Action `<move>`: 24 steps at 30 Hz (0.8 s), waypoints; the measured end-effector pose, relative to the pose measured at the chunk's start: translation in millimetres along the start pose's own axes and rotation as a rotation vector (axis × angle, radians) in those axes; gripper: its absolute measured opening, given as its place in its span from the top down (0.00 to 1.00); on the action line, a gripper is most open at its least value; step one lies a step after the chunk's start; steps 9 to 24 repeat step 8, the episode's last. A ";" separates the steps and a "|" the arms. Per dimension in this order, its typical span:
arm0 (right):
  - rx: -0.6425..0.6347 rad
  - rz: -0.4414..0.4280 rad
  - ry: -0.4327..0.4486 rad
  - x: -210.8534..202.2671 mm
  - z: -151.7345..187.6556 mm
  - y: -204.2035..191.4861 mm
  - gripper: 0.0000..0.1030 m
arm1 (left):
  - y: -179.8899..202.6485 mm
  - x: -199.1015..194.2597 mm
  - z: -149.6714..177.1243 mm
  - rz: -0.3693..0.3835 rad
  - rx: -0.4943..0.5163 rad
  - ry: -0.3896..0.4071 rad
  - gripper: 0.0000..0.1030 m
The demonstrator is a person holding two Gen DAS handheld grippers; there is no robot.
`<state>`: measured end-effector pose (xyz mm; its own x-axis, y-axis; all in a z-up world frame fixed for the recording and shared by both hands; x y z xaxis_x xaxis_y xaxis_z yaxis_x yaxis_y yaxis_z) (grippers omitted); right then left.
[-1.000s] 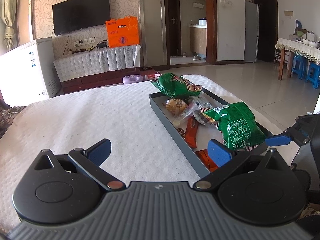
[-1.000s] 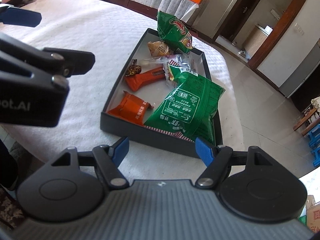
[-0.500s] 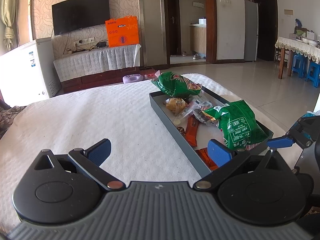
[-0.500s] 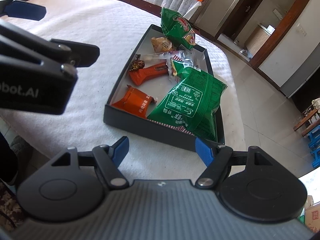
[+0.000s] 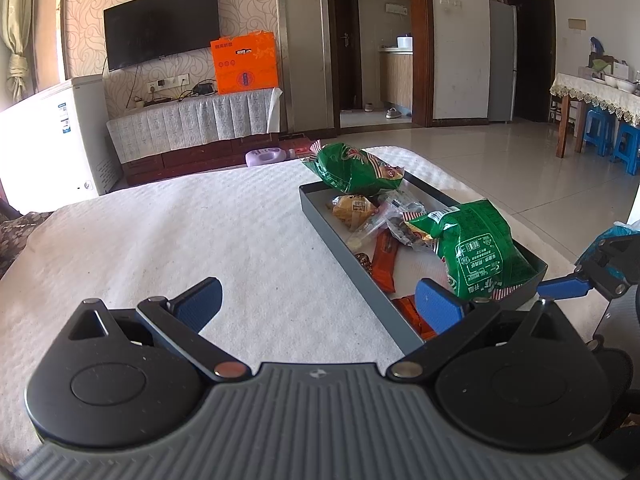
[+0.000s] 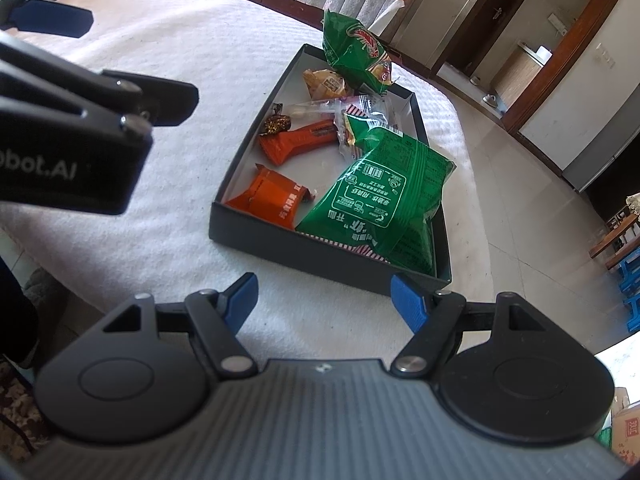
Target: Organize snacks
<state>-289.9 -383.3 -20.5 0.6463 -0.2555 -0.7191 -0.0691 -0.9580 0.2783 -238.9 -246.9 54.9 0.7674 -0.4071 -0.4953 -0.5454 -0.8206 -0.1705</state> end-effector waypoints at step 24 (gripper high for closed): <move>0.012 -0.004 0.008 -3.8 -0.2 1.2 0.27 | -2.6 2.6 2.4 0.019 -0.019 -0.008 0.00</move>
Point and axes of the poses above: each gripper's, at about its wrist camera, not at the fingertips, and x roughly the way its jaws point, y to its right, z to its underside, the point moved 8 cm from there along x, roughly the way its jaws point, and after that the axes turned 7 degrees about x, right-handed, at the moved point
